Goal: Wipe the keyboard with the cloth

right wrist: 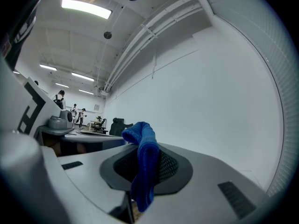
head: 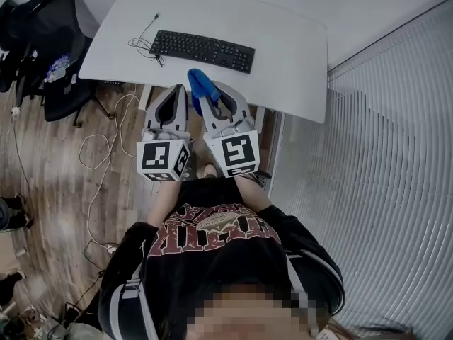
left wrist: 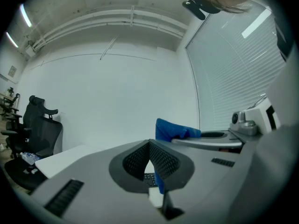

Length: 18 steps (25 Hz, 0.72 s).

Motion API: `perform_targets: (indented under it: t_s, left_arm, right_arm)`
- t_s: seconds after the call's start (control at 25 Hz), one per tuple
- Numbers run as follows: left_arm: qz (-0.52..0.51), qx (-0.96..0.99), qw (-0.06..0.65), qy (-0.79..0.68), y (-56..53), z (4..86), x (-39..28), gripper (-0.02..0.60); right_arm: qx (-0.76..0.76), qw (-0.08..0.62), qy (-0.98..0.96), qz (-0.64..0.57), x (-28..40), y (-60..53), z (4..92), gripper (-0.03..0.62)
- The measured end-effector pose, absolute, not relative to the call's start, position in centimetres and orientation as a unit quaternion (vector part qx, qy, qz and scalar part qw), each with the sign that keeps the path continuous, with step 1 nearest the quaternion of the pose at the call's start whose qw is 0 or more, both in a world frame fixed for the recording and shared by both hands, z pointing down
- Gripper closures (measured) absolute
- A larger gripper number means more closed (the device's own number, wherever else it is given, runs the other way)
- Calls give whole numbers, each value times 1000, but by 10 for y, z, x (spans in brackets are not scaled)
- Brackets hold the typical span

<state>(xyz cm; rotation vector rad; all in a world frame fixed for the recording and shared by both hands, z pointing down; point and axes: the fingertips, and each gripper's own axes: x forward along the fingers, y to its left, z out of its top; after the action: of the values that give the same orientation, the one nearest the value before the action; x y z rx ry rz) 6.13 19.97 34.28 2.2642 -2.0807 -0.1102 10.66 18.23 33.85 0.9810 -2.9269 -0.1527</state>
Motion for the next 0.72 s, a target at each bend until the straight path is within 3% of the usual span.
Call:
perform_targets:
  t_s: [0.72]
  left_arm:
    - [-25, 785, 31, -618, 83, 344, -18, 552]
  right_arm:
    - [380, 31, -923, -46, 24, 76, 341, 530]
